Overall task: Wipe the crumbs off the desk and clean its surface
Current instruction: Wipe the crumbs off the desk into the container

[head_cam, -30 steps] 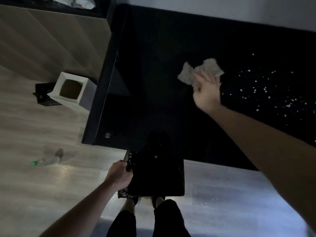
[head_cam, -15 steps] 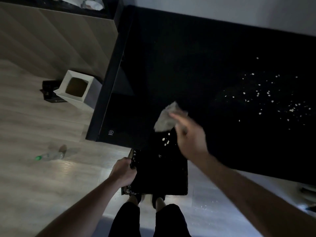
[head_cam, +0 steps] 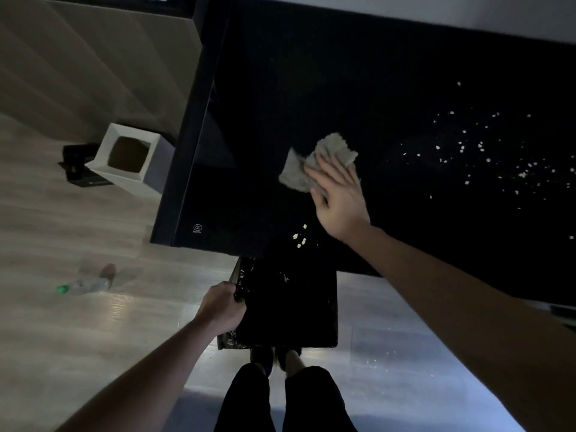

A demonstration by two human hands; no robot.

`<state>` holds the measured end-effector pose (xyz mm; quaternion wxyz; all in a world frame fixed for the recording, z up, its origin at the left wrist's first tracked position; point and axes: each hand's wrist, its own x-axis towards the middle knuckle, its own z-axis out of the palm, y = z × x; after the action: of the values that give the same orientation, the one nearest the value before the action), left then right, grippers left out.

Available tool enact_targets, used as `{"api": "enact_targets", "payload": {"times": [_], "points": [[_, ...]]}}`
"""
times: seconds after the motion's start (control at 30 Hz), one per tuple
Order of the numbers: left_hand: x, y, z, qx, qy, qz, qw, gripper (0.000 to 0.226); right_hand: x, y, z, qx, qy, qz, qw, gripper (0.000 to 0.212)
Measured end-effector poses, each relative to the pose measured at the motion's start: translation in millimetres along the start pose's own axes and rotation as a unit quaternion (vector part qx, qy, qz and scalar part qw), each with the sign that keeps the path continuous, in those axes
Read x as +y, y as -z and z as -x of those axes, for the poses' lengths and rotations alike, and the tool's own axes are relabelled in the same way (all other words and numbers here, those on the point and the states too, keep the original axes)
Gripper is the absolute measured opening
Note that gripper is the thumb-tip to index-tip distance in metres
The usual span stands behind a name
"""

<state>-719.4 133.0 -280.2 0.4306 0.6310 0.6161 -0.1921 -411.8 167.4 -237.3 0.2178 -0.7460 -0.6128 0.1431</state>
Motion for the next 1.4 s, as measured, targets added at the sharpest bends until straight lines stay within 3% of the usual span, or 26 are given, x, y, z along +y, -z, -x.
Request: {"api": "enact_targets", "payload": {"times": [0.27,0.4,0.63,0.77,0.93,1.07,1.17,1.3,1.4], "points": [[-0.5,10.8,14.9,-0.002,-0.018,-0.017,1.000,0.027,-64.9,-14.6,146.4,-0.057,0.030,-0.092,0.994,0.047],[3.9,15.1,19.0,-0.002,-0.029,-0.013,1.000,0.027,-85.5,-7.7,186.6,-0.080,-0.019,-0.162,0.983,0.044],[5.2,21.3,13.5,-0.009,-0.053,-0.031,0.998,0.028,-46.6,47.6,96.1,0.097,-0.084,-0.190,0.973,0.048],[6.2,20.5,7.0,-0.009,-0.064,-0.039,0.997,0.025,-4.2,45.2,44.8,0.076,-0.138,-0.085,0.984,0.040],[7.9,18.6,1.1,-0.007,-0.070,-0.048,0.996,0.027,-11.0,3.5,66.6,0.052,-0.142,0.011,0.988,0.041],[10.5,15.2,0.2,-0.012,-0.064,-0.051,0.997,0.027,-43.4,-1.9,127.8,0.040,-0.082,-0.046,0.995,0.044],[11.8,9.4,-0.1,-0.015,-0.057,-0.062,0.996,0.027,-60.1,4.9,167.7,0.036,-0.112,-0.137,0.984,0.052],[18.8,2.9,-0.6,-0.013,-0.058,-0.071,0.996,0.028,-54.4,31.2,174.2,0.095,-0.179,-0.271,0.941,0.053],[26.9,-4.9,2.6,-0.009,-0.057,-0.075,0.995,0.031,-18.7,58.7,153.8,0.155,-0.173,-0.297,0.926,0.050]]}}
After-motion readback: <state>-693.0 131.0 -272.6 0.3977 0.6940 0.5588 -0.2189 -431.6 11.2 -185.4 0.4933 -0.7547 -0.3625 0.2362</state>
